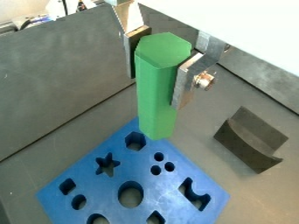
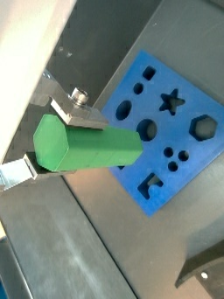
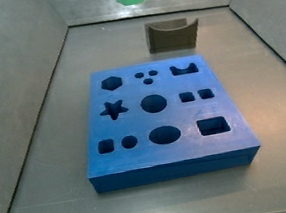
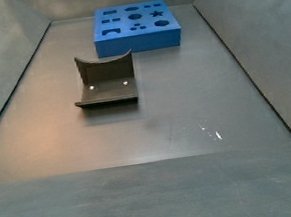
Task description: Insert the hexagon object.
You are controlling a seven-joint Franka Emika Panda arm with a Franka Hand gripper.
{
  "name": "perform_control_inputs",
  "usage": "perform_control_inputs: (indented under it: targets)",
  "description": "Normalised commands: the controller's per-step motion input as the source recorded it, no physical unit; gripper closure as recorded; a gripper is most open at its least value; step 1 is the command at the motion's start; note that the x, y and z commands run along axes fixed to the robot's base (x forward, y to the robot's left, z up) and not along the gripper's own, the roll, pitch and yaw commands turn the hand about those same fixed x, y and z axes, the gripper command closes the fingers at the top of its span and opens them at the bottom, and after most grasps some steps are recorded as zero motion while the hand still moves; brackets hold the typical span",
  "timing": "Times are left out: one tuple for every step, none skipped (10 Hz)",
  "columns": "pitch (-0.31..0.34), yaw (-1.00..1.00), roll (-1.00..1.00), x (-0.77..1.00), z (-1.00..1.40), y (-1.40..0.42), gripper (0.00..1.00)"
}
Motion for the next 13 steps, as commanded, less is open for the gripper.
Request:
perform_control_inputs:
  targets:
    - [0.000, -0.92, -0.14, -0.16, -0.80, 0.00, 1.00]
    - [0.000, -0.92, -0.13, -0.16, -0.80, 0.00, 1.00]
    - [0.000, -0.95, -0.12, -0.08, -0.72, 0.00, 1.00]
    - [0.000, -0.97, -0.09, -0.06, -0.70, 0.00, 1.00]
    - [0.000, -0.99, -0.07, -0.03, -0.69, 0.00, 1.00]
    - [0.116, -0.82, -0.08, -0.21, -0.80, 0.16, 1.00]
    - [0.049, -0.41, -0.11, -0.29, -0.77, 0.53, 1.00]
    - [-0.083, 0.00, -0.18, -0.25, -0.67, 0.29, 1.00]
    - [-0.074, 0.00, -0.22, -0.16, -0.55, 0.15, 1.00]
    - [-0.091, 0.00, -0.20, -0.12, -0.47, 0.14, 1.00]
    - [-0.090, 0.00, -0.19, -0.14, -0.49, 0.12, 1.00]
    - [-0.084, 0.05, -0.12, -0.19, -0.36, 0.16, 1.00]
    - [0.011, 0.00, 0.00, 0.00, -0.05, 0.14, 1.00]
